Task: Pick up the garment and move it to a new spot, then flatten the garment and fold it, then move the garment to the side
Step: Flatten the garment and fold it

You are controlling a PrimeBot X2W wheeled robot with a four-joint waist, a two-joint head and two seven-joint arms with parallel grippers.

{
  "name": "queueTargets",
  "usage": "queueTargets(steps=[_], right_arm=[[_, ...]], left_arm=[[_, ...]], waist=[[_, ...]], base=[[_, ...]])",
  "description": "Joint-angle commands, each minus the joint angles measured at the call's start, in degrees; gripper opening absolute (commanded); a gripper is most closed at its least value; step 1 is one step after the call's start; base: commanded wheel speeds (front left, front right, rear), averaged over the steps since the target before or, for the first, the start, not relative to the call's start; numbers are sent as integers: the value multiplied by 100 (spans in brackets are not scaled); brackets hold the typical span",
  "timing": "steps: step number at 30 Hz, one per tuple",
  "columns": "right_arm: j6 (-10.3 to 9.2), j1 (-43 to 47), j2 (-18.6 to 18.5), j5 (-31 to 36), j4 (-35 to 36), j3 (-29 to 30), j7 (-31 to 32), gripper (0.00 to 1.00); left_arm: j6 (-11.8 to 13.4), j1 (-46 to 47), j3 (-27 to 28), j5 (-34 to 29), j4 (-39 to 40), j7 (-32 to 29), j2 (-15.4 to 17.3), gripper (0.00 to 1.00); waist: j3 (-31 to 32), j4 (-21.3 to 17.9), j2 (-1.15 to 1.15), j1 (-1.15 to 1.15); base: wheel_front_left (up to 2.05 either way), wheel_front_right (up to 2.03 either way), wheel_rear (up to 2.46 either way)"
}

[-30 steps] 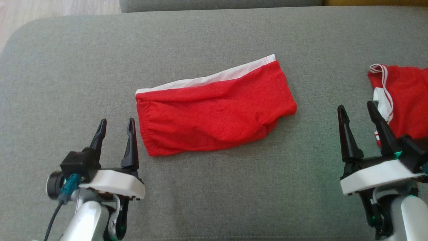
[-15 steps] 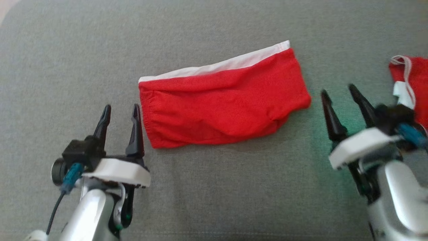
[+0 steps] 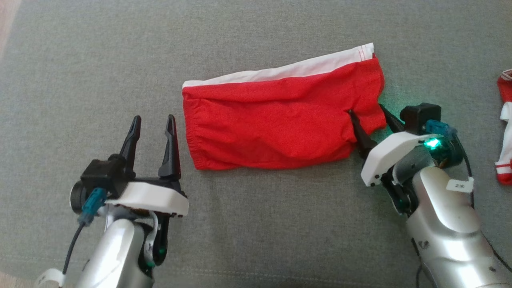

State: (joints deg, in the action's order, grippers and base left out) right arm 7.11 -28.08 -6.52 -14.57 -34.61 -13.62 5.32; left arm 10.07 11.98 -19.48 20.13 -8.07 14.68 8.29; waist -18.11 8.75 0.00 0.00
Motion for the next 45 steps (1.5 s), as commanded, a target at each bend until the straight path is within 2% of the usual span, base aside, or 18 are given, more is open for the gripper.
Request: queueTargets(steps=[1, 2, 10, 19, 26, 35, 39, 45], right_arm=[[37, 61, 145, -70, -18, -206, 86, 35], [37, 39, 160, -100, -64, -224, 70, 0], [37, 66, 204, -408, -180, -144, -272, 0], [37, 896, 205, -830, 151, 180, -522, 0], [37, 1388, 162, -849, 455, 526, -482, 0], [37, 1390, 174, -726, 806, 665, -362, 0], [37, 1103, 209, -609, 1221, 375, -202, 0], [37, 560, 318, -730, 1874, -715, 172, 0]], left_arm=[[-23, 133, 243, -73, 185, 30, 51, 100], [-29, 124, 259, -87, 193, 31, 43, 100], [-120, 78, 333, -177, 179, 31, 3, 100], [-168, -173, 387, -197, 90, 31, 88, 100], [-131, -280, 410, -179, 154, -18, 193, 100], [-125, -306, 345, -151, 214, -63, 198, 100], [-124, -310, 326, -136, 209, -60, 198, 100], [-139, -342, 272, -110, 158, -53, 186, 100]], waist=[[0, -7, 0, 0], [0, -16, 0, 0], [86, -160, 0, 0], [452, -510, 0, 0], [582, -675, 0, 0], [628, -683, 0, 0], [667, -666, 0, 0], [795, -481, 0, 0]], base=[[0, 0, 0], [0, 0, 0], [0, 0, 0], [0, 0, 0], [0, 0, 0], [0, 0, 0], [0, 0, 0], [0, 0, 0]])
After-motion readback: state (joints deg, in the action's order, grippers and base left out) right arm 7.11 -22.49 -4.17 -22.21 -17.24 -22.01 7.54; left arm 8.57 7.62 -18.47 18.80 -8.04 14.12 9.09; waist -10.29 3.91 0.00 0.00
